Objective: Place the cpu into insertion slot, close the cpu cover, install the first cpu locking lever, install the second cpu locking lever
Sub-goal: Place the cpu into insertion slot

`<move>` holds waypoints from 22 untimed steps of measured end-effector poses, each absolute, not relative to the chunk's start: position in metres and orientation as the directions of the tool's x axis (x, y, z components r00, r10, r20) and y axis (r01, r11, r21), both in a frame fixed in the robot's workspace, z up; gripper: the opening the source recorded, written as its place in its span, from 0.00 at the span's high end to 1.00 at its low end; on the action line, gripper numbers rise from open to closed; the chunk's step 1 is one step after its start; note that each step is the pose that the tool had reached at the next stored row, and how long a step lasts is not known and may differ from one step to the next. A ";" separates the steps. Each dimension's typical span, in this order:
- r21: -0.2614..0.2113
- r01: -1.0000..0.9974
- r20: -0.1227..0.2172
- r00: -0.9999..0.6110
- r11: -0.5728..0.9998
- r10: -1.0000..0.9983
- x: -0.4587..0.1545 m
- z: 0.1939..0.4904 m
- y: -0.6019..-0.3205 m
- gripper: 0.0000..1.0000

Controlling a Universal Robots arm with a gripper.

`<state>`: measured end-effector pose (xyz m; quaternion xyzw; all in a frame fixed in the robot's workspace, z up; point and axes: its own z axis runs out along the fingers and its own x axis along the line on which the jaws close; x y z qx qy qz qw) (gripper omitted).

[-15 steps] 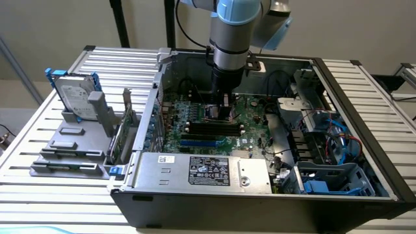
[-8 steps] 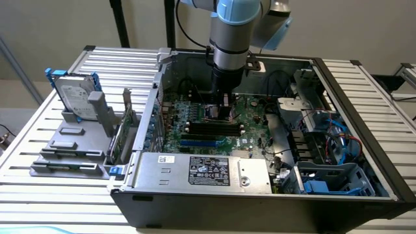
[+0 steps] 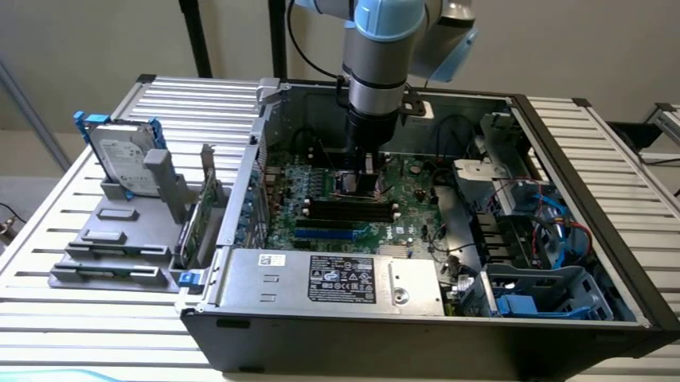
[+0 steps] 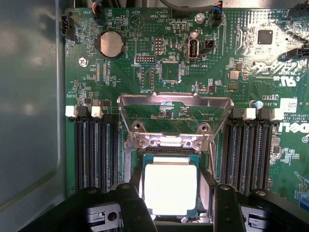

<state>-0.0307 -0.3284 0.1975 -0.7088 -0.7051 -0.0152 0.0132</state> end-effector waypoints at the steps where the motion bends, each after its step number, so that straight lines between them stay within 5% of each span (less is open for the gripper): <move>1: 0.003 1.000 0.039 0.007 -0.007 0.999 -0.031 0.197 -0.328 0.45; 22: 0.003 1.000 0.021 0.012 -0.012 1.000 -0.031 0.197 -0.326 0.45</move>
